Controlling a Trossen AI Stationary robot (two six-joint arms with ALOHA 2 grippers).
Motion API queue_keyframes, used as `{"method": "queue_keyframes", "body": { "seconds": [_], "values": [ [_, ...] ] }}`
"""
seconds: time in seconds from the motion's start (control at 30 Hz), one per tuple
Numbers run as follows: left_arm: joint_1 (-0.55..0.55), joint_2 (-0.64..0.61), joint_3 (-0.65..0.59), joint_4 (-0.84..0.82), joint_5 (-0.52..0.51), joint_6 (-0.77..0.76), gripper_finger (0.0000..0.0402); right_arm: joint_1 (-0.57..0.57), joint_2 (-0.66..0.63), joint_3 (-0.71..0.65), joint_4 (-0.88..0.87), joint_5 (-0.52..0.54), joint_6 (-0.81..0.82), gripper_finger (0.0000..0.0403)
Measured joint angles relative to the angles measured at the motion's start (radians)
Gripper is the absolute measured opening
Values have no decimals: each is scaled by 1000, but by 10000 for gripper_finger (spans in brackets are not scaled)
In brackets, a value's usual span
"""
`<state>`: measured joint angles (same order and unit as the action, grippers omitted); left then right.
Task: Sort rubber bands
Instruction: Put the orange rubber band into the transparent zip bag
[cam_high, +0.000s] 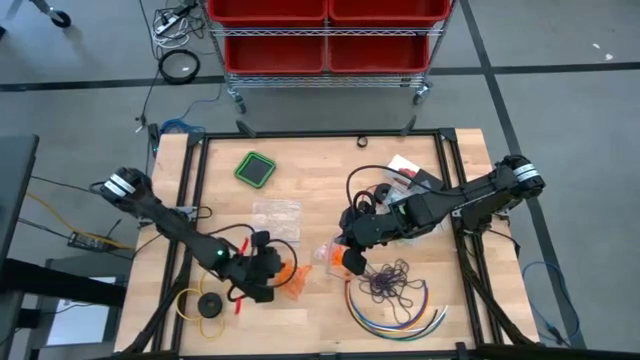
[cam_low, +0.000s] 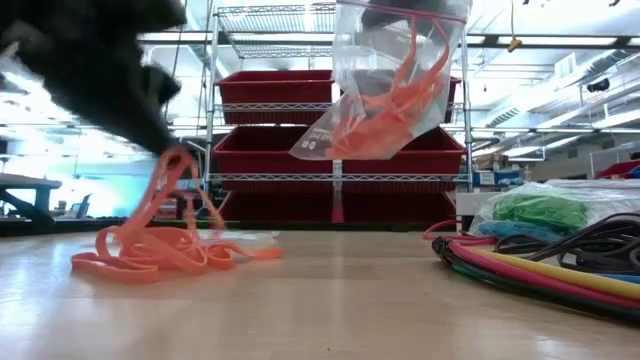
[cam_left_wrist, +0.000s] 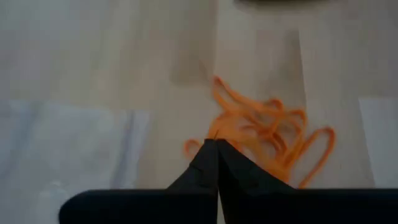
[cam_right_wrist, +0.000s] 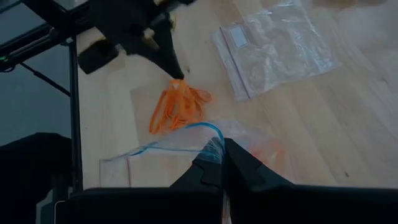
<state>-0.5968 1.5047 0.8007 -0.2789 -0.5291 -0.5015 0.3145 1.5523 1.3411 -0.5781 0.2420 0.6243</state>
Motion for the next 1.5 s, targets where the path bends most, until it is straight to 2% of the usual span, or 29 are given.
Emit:
{"method": "queue_keyframes", "body": {
  "seconds": [0.3, 0.47, 0.63, 0.73, 0.97, 1.07, 1.2, 1.27, 1.33, 1.4, 1.5],
  "values": [
    [0, -46, 134, -103, -53, 96, 1, 10, 0, 0, 2, 1, 0, 0],
    [1, -46, 147, -160, -62, 95, 1, 12, 0, 0, 6, 1, 0, 0],
    [2, -31, 130, -127, 4, 57, 8, 12, 0, 0, 8, 1, 1, 0],
    [2, -8, 102, -31, 82, 57, 45, 12, 0, 0, 9, 10, 1, 0],
    [6, 87, 41, 67, 124, 34, 156, 13, 0, 0, 17, 19, 1, 0],
    [19, 143, 12, 147, 165, 15, 180, 13, 0, 0, 17, 20, 1, 0],
    [56, 229, -2, 278, 242, 27, 191, 13, 0, 0, 17, 27, -1, 0],
    [78, 264, 1, 302, 262, 25, 188, 13, 0, 0, 17, 28, -1, 0],
    [101, 286, 6, 285, 292, 22, 168, 13, 0, 0, 17, 27, -2, 0],
    [117, 292, 14, 255, 312, 23, 125, 13, 0, 0, 16, 27, -2, 0],
    [122, 265, 26, 204, 306, 54, 31, 13, 0, 0, 16, 27, -8, 0]
  ]
}}
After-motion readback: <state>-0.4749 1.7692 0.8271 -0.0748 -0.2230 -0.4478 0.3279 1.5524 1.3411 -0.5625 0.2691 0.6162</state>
